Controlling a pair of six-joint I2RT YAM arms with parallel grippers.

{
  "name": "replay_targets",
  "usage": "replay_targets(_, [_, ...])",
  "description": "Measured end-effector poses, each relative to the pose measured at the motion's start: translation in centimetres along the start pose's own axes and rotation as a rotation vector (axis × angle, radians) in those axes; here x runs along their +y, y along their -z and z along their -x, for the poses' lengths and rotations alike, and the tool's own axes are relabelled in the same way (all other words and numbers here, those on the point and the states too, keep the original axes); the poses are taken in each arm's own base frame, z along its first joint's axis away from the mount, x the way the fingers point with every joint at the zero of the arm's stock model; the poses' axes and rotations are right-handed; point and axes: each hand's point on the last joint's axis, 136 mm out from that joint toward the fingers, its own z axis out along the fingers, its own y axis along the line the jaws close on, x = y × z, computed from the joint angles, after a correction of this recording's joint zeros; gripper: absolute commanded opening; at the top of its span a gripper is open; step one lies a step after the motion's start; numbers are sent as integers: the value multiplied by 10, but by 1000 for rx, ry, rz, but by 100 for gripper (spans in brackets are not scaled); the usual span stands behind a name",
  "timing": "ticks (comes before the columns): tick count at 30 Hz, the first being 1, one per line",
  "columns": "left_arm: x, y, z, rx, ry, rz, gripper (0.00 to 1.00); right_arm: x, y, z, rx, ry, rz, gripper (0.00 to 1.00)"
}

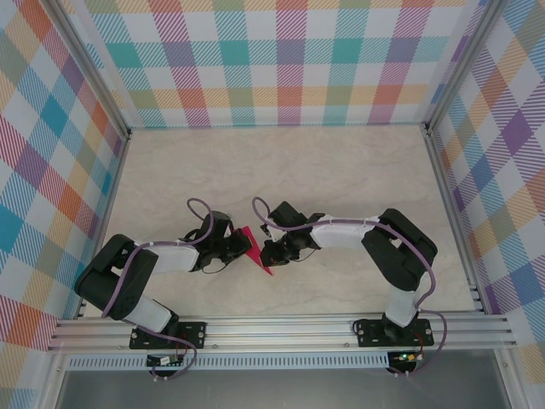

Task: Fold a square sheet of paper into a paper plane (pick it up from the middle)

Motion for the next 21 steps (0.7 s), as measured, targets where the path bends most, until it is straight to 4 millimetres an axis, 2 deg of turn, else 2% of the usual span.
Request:
replay_targets(9, [0,0,0,2,-7,2,0,-12,-10,-4,0,-17,-10,9])
replay_targets(17, [0,0,0,3,-11,3,0,-9,-8,-4,-6,-3,-1,23])
replay_targets(21, [0,0,0,4,-16,6,0,-10,-3,-9,0,11,-19,26])
